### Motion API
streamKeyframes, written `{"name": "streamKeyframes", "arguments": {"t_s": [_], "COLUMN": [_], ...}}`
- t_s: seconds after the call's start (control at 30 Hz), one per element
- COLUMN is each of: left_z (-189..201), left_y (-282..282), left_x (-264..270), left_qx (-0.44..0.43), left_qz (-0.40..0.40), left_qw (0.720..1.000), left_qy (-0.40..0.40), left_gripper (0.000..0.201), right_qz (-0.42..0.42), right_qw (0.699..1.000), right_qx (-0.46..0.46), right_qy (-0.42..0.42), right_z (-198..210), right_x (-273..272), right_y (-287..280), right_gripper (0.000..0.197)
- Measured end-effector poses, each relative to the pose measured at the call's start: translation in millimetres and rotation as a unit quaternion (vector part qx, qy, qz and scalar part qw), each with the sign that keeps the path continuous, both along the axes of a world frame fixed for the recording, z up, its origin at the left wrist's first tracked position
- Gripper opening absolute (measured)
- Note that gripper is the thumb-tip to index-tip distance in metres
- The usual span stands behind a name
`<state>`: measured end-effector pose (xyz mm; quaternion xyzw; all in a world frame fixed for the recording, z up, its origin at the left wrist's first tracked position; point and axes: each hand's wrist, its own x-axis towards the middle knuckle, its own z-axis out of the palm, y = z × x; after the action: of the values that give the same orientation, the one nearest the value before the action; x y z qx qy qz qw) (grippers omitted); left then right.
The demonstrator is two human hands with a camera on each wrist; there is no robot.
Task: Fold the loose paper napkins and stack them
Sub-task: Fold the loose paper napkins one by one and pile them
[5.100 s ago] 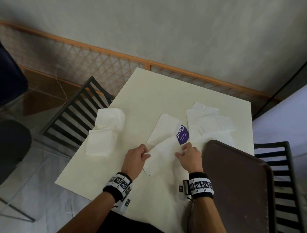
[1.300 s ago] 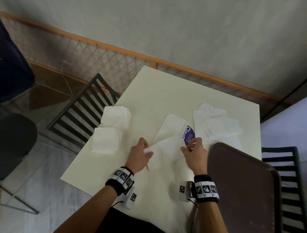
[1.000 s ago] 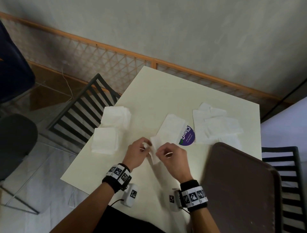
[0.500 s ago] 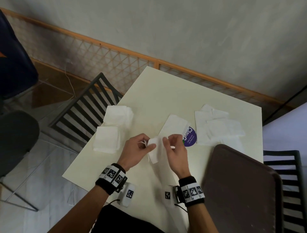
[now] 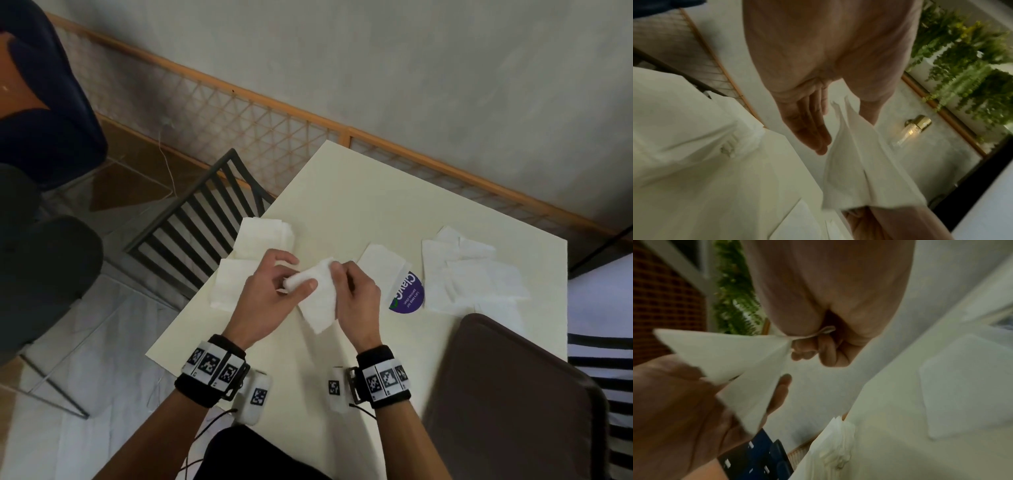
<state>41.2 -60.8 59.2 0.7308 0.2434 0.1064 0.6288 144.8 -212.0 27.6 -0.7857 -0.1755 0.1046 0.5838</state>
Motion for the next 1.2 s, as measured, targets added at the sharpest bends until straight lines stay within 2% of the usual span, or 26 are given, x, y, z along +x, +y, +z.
{"name": "streamKeyframes", "arguments": {"t_s": [0.07, 0.13, 0.2, 0.3, 0.47, 0.6, 0.7, 0.73, 0.8, 0.9, 1.0, 1.1, 1.2], "left_z": [-0.5, -1.7, -3.5, -15.3, -41.0, -66.9, -84.5, -88.5, -95.4, -114.0, -122.5, -116.7, -102.3], "left_y": [10.6, 19.9, 27.0, 41.0, 71.5, 92.2, 93.6, 91.3, 84.3, 72.0, 67.1, 63.7, 50.1], "left_x": [-2.6, -4.7, -6.6, -11.6, -17.8, -18.7, -19.6, -18.3, -14.2, -9.5, -6.0, -7.7, -8.1], "left_qx": [-0.023, -0.033, -0.023, 0.007, 0.138, 0.229, 0.34, 0.364, 0.368, 0.374, 0.35, 0.314, 0.324], "left_qz": [-0.005, -0.002, 0.034, 0.102, 0.2, 0.21, 0.208, 0.185, 0.115, 0.034, 0.015, 0.025, 0.053], "left_qw": [0.999, 0.999, 0.999, 0.994, 0.97, 0.944, 0.91, 0.908, 0.92, 0.921, 0.923, 0.929, 0.935], "left_qy": [0.027, 0.019, -0.011, -0.029, 0.031, 0.107, 0.113, 0.098, 0.076, 0.103, 0.158, 0.191, 0.13], "left_gripper": [0.053, 0.035, 0.012, 0.01, 0.012, 0.014, 0.032, 0.036, 0.035, 0.029, 0.041, 0.056, 0.052], "right_qz": [0.093, 0.13, 0.116, 0.121, 0.081, 0.107, 0.117, 0.113, 0.102, 0.119, 0.109, 0.04, -0.064], "right_qw": [0.995, 0.99, 0.993, 0.991, 0.994, 0.989, 0.984, 0.982, 0.978, 0.975, 0.973, 0.962, 0.934], "right_qx": [-0.01, -0.017, -0.028, -0.015, -0.015, -0.064, -0.103, -0.11, -0.105, -0.15, -0.198, -0.269, -0.345], "right_qy": [-0.038, -0.046, -0.015, 0.051, 0.078, 0.073, 0.084, 0.104, 0.146, 0.109, 0.044, -0.03, -0.065], "right_z": [10.1, 14.3, 12.7, 4.0, -20.4, -39.5, -49.4, -50.3, -48.4, -51.4, -48.7, -40.9, -41.4], "right_x": [-3.1, -6.5, -7.3, -11.5, -19.5, -22.4, -26.5, -27.1, -28.5, -24.2, -6.0, 31.1, 79.6], "right_y": [7.2, 17.8, 29.2, 46.2, 83.1, 120.9, 141.4, 144.2, 146.3, 137.5, 108.0, 54.6, -20.3], "right_gripper": [0.042, 0.042, 0.039, 0.018, 0.022, 0.025, 0.017, 0.014, 0.018, 0.013, 0.008, 0.007, 0.016]}}
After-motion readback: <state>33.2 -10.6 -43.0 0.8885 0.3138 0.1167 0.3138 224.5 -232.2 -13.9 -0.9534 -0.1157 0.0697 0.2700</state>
